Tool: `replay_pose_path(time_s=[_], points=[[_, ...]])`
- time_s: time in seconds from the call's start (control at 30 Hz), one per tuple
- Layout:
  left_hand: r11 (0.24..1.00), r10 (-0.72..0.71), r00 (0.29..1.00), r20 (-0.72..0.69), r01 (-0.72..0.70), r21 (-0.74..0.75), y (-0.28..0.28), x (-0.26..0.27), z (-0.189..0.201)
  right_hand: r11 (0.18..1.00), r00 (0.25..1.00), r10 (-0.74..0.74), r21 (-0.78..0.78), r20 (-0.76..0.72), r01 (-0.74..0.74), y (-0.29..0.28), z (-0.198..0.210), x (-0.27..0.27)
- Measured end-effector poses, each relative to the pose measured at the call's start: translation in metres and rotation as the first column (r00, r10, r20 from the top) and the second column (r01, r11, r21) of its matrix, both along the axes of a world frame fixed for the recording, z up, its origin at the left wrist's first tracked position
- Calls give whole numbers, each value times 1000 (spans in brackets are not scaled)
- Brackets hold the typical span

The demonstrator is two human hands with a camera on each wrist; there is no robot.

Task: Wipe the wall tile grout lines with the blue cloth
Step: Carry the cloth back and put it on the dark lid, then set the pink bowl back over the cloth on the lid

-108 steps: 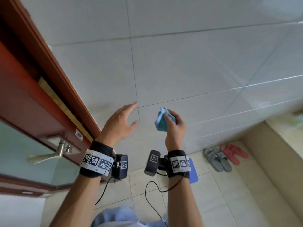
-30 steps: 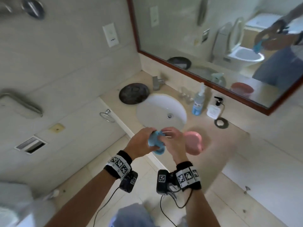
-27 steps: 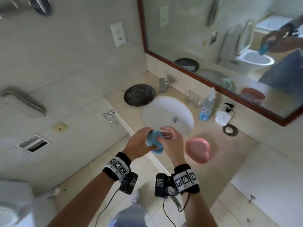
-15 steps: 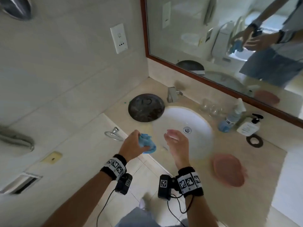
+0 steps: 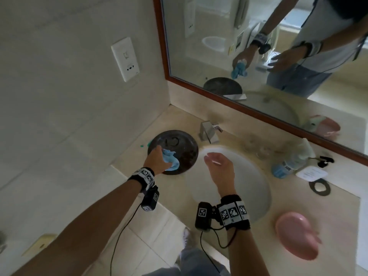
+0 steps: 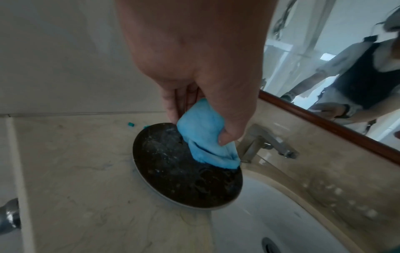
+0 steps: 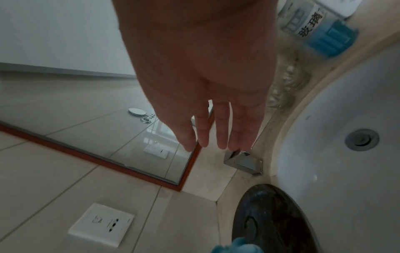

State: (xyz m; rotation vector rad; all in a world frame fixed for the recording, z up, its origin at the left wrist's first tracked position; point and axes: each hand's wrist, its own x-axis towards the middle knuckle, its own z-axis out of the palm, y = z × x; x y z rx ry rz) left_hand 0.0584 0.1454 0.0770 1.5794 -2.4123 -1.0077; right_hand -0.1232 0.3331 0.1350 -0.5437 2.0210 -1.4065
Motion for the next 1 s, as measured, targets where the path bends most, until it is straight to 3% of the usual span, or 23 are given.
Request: replay_pose_path(time_s=[0.33, 0.47, 0.8, 0.93, 1.0], points=[[997, -42, 981, 187, 27, 79, -91, -14, -56, 994, 996, -86, 65, 37, 84, -67, -38, -14], [988, -102, 971, 216, 73, 136, -103, 1, -75, 988, 994, -103, 120, 38, 98, -89, -45, -11], [970, -223, 941, 254, 189, 149, -117, 13, -82, 976, 989, -147, 164, 13, 143, -128, -44, 17], [945, -326, 835, 444, 272, 181, -121, -7, -70, 968, 980, -196, 161, 16, 191, -112, -39, 15], [937, -341, 804, 487, 330, 111, -108, -26, -60, 957, 969, -247, 161, 10, 242, -92, -36, 9]])
